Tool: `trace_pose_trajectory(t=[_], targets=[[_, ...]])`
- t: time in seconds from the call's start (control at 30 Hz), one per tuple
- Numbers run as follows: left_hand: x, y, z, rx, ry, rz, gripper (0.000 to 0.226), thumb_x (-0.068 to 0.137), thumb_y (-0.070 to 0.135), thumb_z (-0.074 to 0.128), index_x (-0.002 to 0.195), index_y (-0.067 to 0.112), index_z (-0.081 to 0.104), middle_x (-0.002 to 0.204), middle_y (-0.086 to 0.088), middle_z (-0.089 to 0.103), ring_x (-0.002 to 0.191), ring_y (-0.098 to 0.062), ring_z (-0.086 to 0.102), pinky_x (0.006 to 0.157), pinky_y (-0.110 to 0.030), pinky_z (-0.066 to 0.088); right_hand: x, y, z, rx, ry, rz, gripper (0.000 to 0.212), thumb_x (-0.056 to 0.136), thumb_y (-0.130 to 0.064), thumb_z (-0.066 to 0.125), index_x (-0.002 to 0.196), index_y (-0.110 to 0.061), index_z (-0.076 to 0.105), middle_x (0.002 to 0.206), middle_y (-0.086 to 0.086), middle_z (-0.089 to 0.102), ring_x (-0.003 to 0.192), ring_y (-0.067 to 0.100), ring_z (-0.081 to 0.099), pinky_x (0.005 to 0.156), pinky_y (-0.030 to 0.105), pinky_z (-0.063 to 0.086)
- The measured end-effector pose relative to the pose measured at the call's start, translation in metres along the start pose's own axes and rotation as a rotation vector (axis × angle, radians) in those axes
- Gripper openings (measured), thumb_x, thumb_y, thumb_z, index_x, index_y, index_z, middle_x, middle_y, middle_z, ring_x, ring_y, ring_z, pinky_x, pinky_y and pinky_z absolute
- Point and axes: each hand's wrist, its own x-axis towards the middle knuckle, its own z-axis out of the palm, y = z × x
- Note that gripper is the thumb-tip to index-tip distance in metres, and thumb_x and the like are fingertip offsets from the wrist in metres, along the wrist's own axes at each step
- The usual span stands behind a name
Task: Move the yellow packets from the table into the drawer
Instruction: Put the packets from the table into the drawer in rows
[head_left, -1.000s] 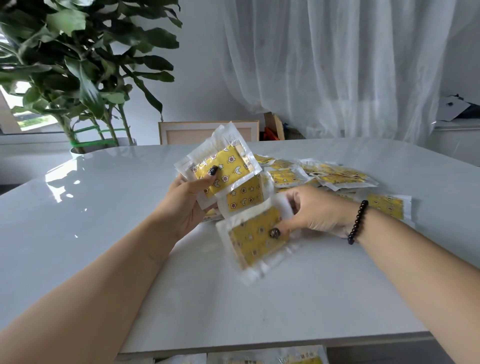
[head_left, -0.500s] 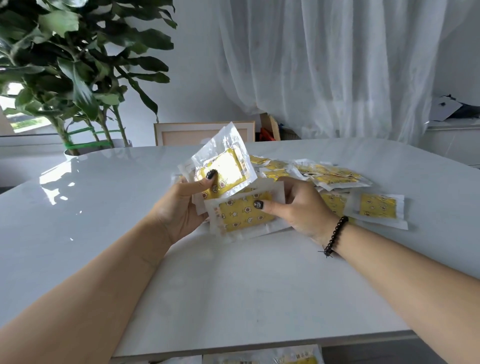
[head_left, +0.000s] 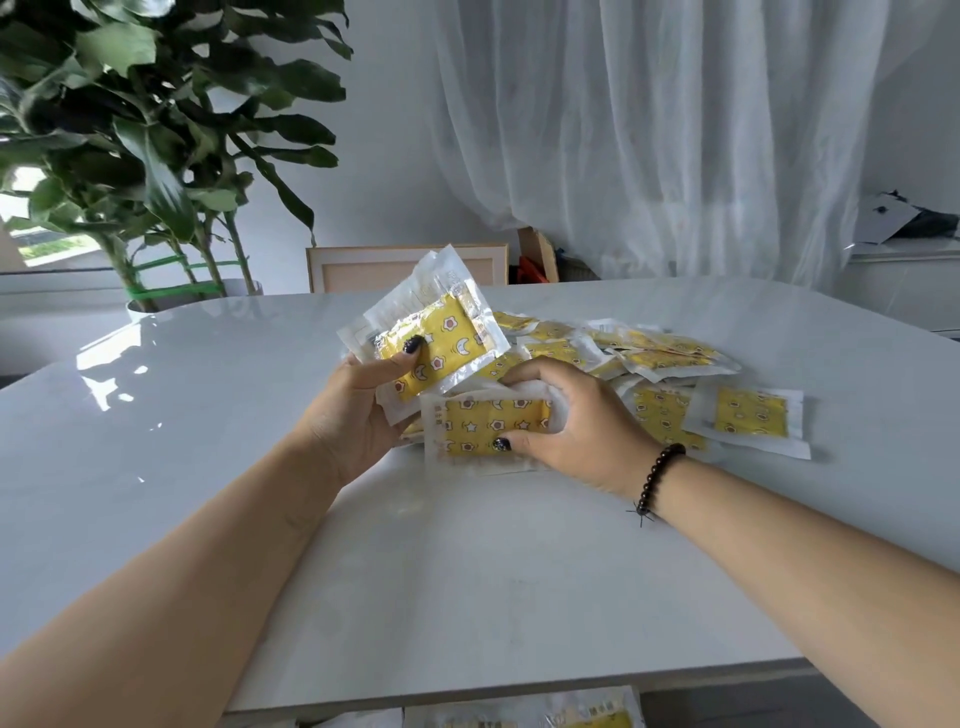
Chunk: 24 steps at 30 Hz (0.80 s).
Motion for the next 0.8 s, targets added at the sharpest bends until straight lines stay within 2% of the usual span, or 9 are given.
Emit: trace_pose_trajectory(t=[0.07,0.17,0.23,0.37,0.47,0.6,0.7,0.8], targets=[[0.0,0.0,-0.004,-0.024,0.04,0.019,0.025,0.09,0.0,0.047,0.11,0.013,0.057,0.096,-0.007,0.071,0.082,-0.022,0.071,0.067,-0.034,0.06,-0.002,0.0,0.0,0.002,-0.018,0.019,0.038,0.073,-0.017,0.08,0.099,-0.033,0.056,0.104,-0.01,0.066,0.096,0.022,0.062,0.088,0.026,0.047],[-0.004,0.003,-0.012,-0.06,0.16,0.033,0.029,0.089,-0.003,0.05,0.11,0.016,0.059,0.103,-0.007,0.069,0.09,-0.021,0.069,0.068,-0.033,0.06,-0.008,-0.006,0.0,0.018,0.019,-0.001,0.036,0.072,-0.015,0.081,0.095,-0.03,0.057,0.097,-0.024,0.06,0.092,-0.004,0.059,0.084,0.008,0.042],[-0.011,0.009,-0.014,-0.033,0.218,0.047,0.028,0.089,-0.006,0.05,0.104,0.014,0.062,0.099,-0.006,0.072,0.091,-0.022,0.07,0.071,-0.035,0.06,-0.017,-0.014,-0.004,0.03,0.056,0.01,0.037,0.072,-0.011,0.081,0.094,-0.029,0.056,0.097,-0.025,0.058,0.09,-0.014,0.054,0.079,0.0,0.036],[-0.033,0.025,-0.006,0.169,0.296,0.055,0.025,0.086,-0.012,0.054,0.091,0.011,0.062,0.081,-0.004,0.074,0.072,-0.016,0.072,0.059,-0.025,0.058,-0.042,-0.035,-0.024,-0.005,0.044,0.05,0.039,0.075,-0.012,0.078,0.093,-0.034,0.052,0.107,-0.028,0.054,0.099,-0.003,0.055,0.078,-0.002,0.036],[-0.054,0.039,0.006,0.284,0.325,0.043,0.023,0.084,-0.01,0.059,0.09,0.012,0.06,0.086,-0.006,0.07,0.077,-0.018,0.07,0.067,-0.027,0.056,-0.062,-0.058,-0.046,-0.072,-0.021,0.046,0.042,0.077,-0.015,0.076,0.09,-0.042,0.047,0.102,-0.03,0.052,0.095,-0.026,0.046,0.078,-0.006,0.03],[-0.092,0.06,0.026,0.466,0.228,0.032,0.022,0.083,-0.007,0.062,0.091,0.013,0.065,0.086,-0.003,0.074,0.084,-0.019,0.07,0.081,-0.032,0.053,-0.09,-0.091,-0.071,-0.081,-0.002,0.065,0.039,0.077,-0.014,0.076,0.094,-0.036,0.049,0.106,-0.028,0.053,0.101,-0.026,0.044,0.082,-0.007,0.028],[-0.125,0.073,0.041,0.574,0.131,0.022,0.023,0.085,-0.008,0.059,0.087,0.014,0.066,0.075,0.004,0.075,0.074,-0.012,0.071,0.071,-0.026,0.054,-0.116,-0.111,-0.082,-0.012,0.042,0.116,0.039,0.076,-0.014,0.077,0.095,-0.035,0.05,0.109,-0.026,0.053,0.106,-0.021,0.044,0.085,-0.005,0.029],[-0.159,0.077,0.052,0.617,0.059,-0.017,0.021,0.087,-0.008,0.057,0.09,0.011,0.065,0.078,0.001,0.075,0.075,-0.014,0.072,0.062,-0.027,0.059,-0.146,-0.125,-0.085,0.049,-0.018,0.191,0.041,0.074,-0.013,0.078,0.095,-0.035,0.052,0.108,-0.024,0.054,0.106,-0.02,0.045,0.09,0.003,0.032]])
